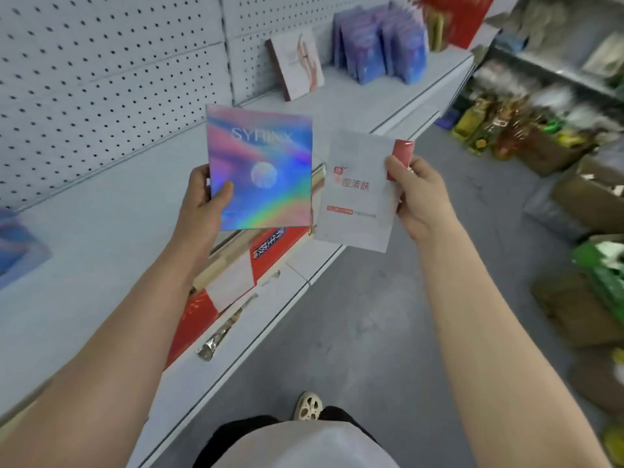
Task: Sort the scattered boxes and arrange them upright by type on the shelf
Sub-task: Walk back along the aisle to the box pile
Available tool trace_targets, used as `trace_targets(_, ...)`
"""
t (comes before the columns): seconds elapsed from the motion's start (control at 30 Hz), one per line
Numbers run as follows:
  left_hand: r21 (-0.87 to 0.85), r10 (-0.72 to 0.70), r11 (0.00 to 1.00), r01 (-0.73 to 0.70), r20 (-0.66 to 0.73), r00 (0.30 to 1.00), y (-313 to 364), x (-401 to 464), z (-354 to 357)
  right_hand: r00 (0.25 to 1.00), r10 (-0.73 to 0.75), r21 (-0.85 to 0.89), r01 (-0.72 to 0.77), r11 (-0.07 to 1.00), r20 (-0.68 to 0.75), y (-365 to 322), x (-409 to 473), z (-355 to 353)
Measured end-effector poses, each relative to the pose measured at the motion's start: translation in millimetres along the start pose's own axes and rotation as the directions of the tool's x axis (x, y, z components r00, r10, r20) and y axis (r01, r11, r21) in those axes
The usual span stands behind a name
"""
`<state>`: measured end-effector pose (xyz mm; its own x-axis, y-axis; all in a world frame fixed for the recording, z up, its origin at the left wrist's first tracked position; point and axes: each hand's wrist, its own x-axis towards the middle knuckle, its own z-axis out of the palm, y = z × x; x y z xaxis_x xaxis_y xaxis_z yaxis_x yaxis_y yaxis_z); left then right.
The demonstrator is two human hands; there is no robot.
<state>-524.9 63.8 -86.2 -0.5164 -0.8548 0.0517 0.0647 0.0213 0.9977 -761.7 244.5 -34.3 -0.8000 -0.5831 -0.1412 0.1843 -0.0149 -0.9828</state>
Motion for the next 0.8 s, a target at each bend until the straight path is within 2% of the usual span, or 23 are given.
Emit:
trace_targets(0.13, -0.068, -0.007, 0.998, 0.011, 0.056, 0.998, -0.8, 39.4, 84.5, 0.996, -0.004, 0.018, 0.006, 1.000, -0.086, -17.2, 54.0, -59.0)
trace_targets(0.3, -0.071, -0.032, 0.997, 0.042, 0.128, 0.991, -14.2, 101.5, 166.6, 0.987, 0.009, 0.034, -0.004, 0.999, -0.158, -23.8, 126.2, -117.6)
trace_targets(0.53, -0.040, -0.045, 0.998, 0.054, 0.197, 0.979, -33.3, 217.9, 271.6, 0.967, 0.011, -0.001, -0.011, 1.000, -0.255, -37.3, 248.4, -168.5)
trace_targets(0.8, -0.036, -0.033, 0.998, 0.044, 0.264, 0.964, -37.7, 341.3, 379.4, 0.954, -0.021, 0.008, 0.025, 1.000, -0.298, -69.8, 384.6, -215.1)
